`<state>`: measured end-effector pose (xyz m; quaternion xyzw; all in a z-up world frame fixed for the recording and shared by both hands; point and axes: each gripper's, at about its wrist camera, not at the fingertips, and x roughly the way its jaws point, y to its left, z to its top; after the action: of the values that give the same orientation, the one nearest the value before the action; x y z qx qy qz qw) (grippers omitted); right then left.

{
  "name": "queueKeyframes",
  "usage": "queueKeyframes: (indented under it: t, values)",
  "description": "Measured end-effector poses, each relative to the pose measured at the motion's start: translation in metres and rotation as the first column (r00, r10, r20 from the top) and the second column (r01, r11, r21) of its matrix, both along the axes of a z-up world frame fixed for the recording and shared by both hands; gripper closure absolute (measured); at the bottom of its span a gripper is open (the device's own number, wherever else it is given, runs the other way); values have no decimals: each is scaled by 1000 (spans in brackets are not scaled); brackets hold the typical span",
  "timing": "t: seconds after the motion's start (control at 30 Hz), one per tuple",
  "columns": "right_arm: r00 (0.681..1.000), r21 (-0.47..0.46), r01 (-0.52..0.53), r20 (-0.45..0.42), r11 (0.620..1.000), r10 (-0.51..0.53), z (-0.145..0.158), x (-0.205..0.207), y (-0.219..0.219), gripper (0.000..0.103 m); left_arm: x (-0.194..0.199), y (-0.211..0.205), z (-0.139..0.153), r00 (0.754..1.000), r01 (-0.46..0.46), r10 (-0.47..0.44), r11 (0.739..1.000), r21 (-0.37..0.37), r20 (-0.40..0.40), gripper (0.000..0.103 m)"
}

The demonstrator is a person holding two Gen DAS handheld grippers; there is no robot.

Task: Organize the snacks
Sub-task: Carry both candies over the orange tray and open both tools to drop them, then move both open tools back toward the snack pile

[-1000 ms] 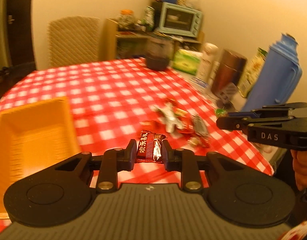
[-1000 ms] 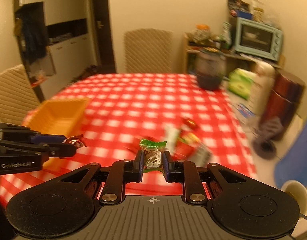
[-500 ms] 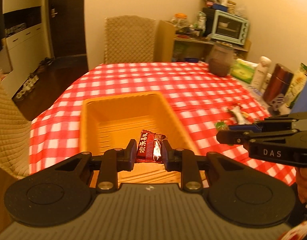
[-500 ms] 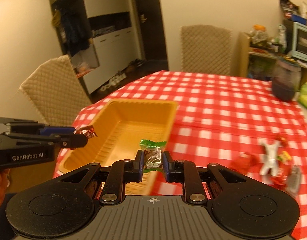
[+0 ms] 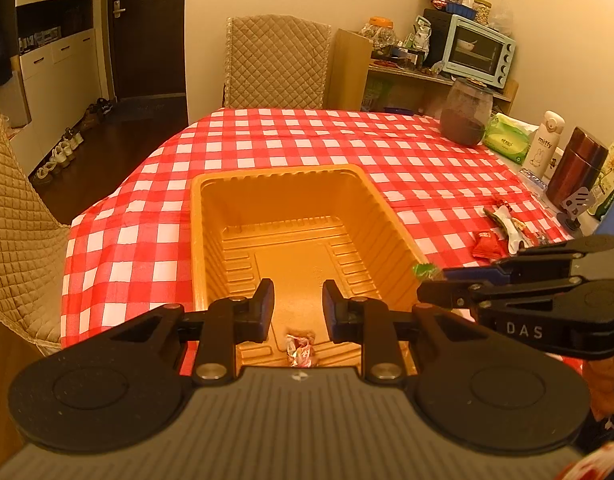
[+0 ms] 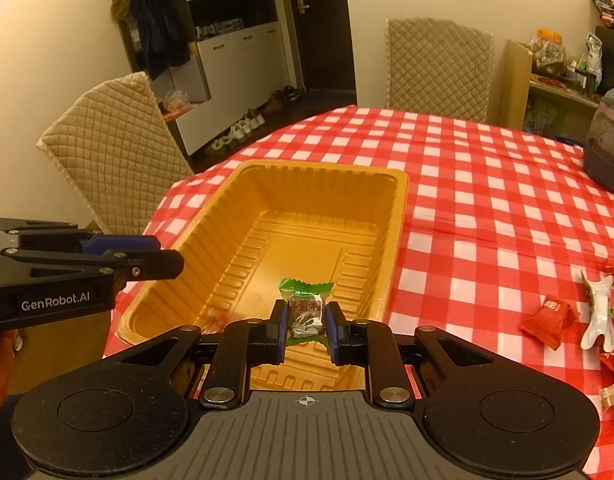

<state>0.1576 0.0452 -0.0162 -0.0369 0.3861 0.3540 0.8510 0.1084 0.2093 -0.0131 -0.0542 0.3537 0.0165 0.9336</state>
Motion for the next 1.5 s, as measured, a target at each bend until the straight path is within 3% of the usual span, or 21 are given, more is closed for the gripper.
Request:
queueKeyframes:
  t: [0.4,0.43,0.47,0.53,0.87,1.0,1.5]
  values:
    - [999,50,-35,-1,998,35,1,1,5,82,-10,16,0,998,-55,55,998,-14,5,79]
    - [999,52,-34,3,998,34,2,0,6,77,-11,15,0,998,-56,56,998,-16,5,79]
    - [1000,53,-28,9,998,27,3,0,5,64,-11,15,0,998,-58,58,998,-17,5,77]
    - [1000,58,-10,14,998,9,5,-1,1,53,-13,14,0,998,-60,60,998,-21,4,74]
    - [996,54,91,2,994,-91,20,-14,-36,53,-22,-1,9,997,-72,72,996,-51,3,61]
    - [991,44,134,4,990,-135,28,-23,-54,53,-24,-16,16,998,-66,67,996,-56,8,49]
    - [958,29,283,37,959,-284,56,-52,-133,53,-31,-84,38,999,1,3,996,-90,41,31]
